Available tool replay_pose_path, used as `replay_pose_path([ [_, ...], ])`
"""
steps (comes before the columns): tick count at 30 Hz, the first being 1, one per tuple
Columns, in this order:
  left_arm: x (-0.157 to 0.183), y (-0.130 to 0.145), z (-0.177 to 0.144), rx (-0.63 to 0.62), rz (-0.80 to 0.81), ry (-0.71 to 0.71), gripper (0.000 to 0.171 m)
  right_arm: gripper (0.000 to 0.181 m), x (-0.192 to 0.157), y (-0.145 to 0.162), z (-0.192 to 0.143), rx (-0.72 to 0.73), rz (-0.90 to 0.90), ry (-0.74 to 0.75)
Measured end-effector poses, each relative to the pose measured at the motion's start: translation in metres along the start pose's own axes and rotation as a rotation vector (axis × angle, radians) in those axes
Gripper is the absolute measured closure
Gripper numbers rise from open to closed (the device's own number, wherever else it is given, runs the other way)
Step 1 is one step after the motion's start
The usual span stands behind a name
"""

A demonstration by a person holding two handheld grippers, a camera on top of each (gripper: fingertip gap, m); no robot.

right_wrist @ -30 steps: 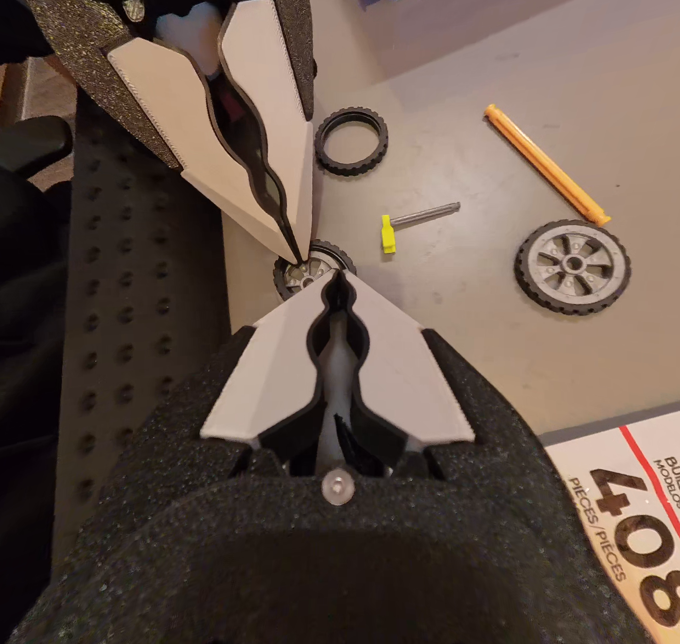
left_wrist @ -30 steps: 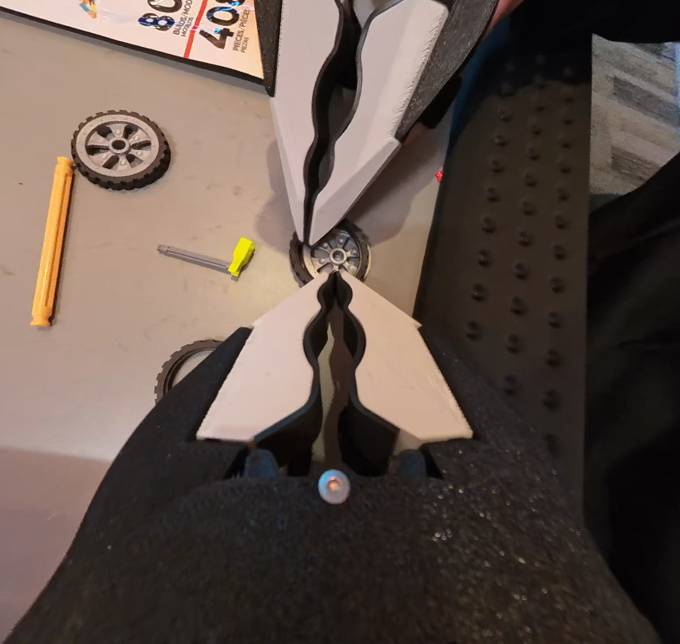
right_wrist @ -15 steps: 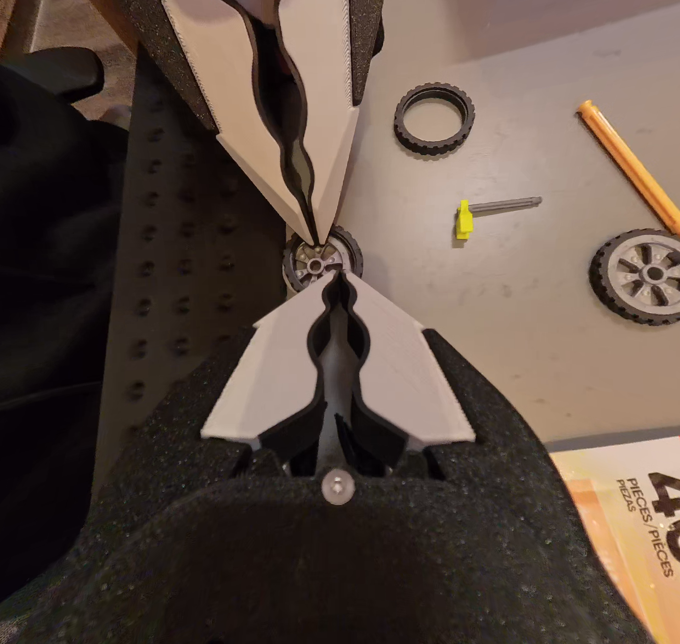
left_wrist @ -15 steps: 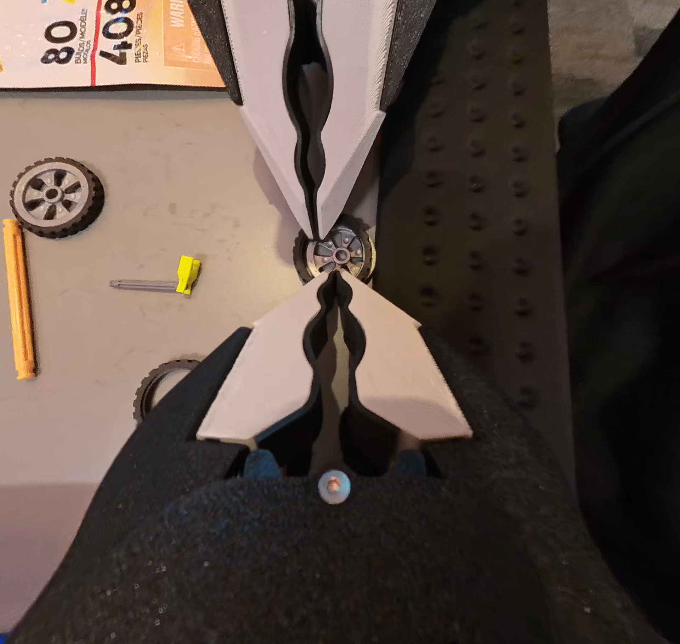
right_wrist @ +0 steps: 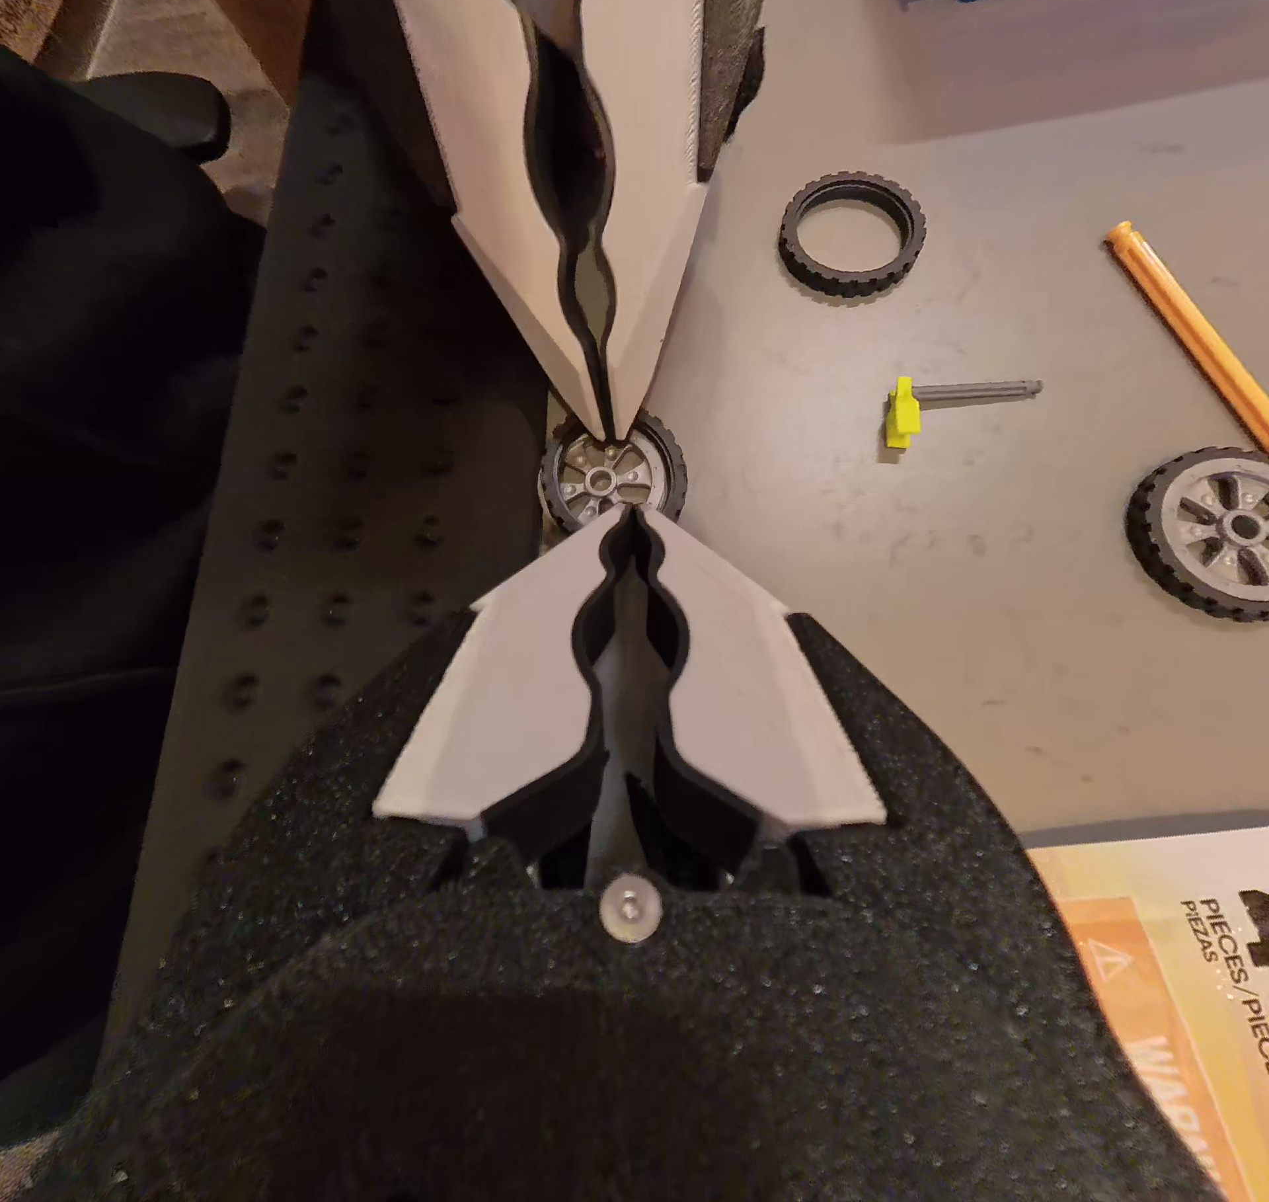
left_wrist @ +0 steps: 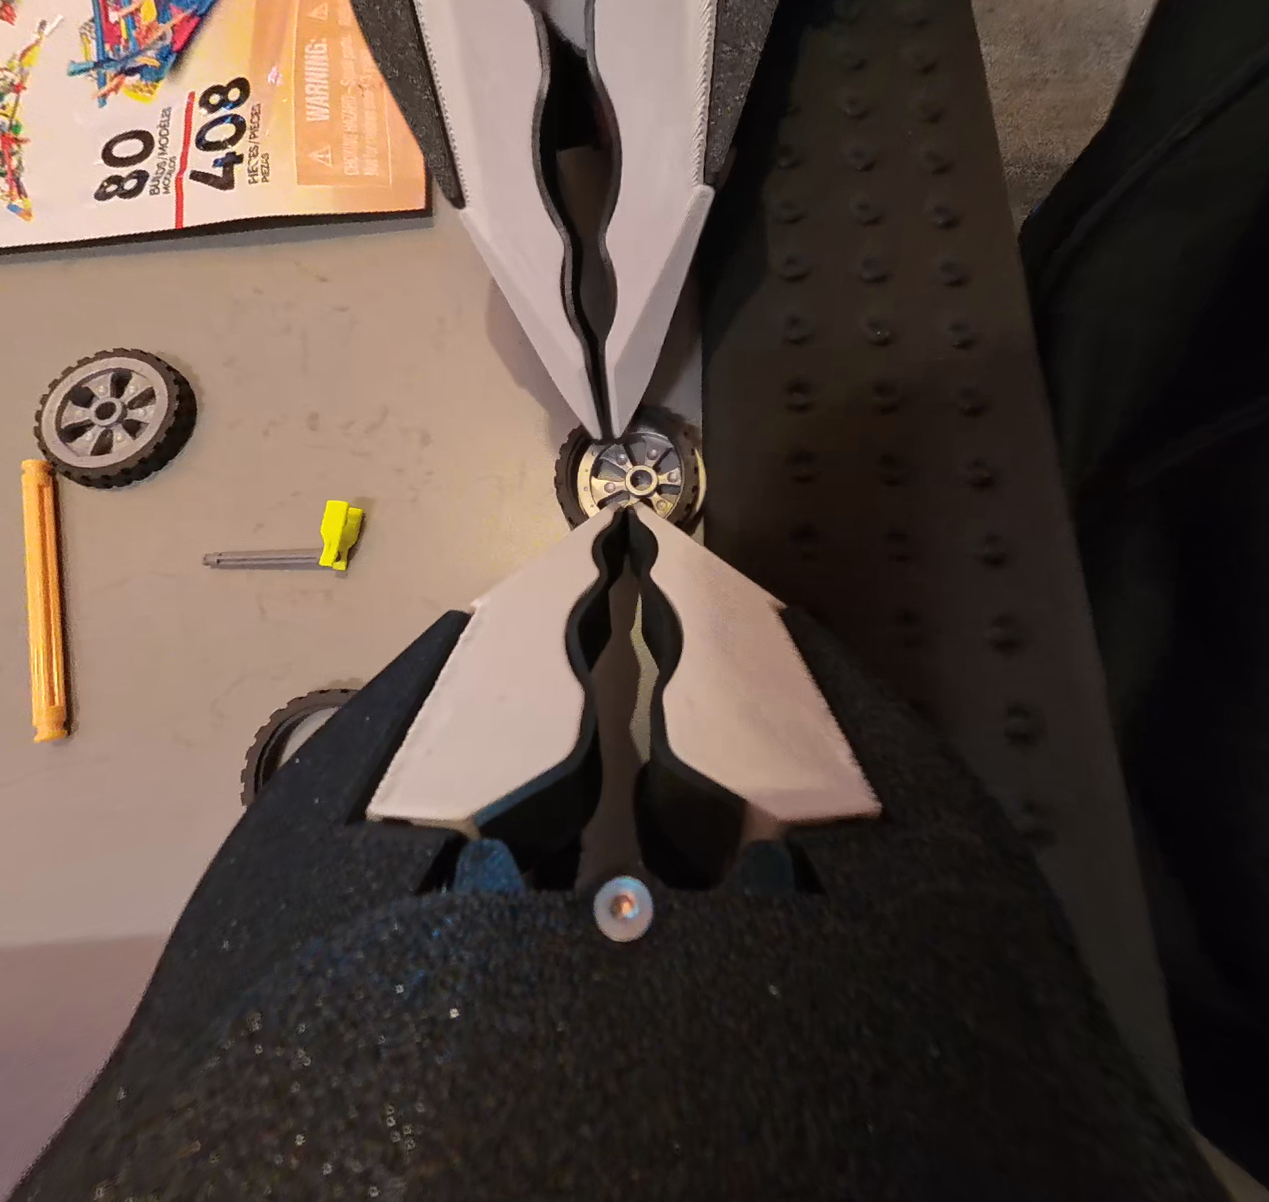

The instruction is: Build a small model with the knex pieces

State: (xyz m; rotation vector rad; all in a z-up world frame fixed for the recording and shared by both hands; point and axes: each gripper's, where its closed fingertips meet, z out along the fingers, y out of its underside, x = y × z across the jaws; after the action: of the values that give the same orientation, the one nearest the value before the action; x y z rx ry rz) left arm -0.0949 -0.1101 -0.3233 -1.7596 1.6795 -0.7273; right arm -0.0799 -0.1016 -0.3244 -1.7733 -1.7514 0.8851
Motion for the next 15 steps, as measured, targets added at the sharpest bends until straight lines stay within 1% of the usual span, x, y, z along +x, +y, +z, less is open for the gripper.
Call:
replay_pose_path([
  [6, -0.003, 0.000, 0.000, -0.009, 0.002, 0.008, 0.171, 0.181, -0.001, -0.001, -0.001, 0.000, -0.030, -0.012],
  [10, -0.005, -0.001, 0.002, -0.033, 0.051, -0.008, 0.171, 0.181, -0.002, 0.002, -0.002, -0.018, -0.055, -0.019],
  [13, -0.011, -0.001, 0.003, -0.054, 0.075, -0.047, 0.171, 0.181, 0.001, 0.001, -0.004, -0.029, -0.087, 0.018],
  [15, -0.017, -0.001, 0.004, -0.068, 0.094, -0.068, 0.171, 0.181, 0.000, -0.002, -0.005, -0.025, -0.105, 0.018],
])
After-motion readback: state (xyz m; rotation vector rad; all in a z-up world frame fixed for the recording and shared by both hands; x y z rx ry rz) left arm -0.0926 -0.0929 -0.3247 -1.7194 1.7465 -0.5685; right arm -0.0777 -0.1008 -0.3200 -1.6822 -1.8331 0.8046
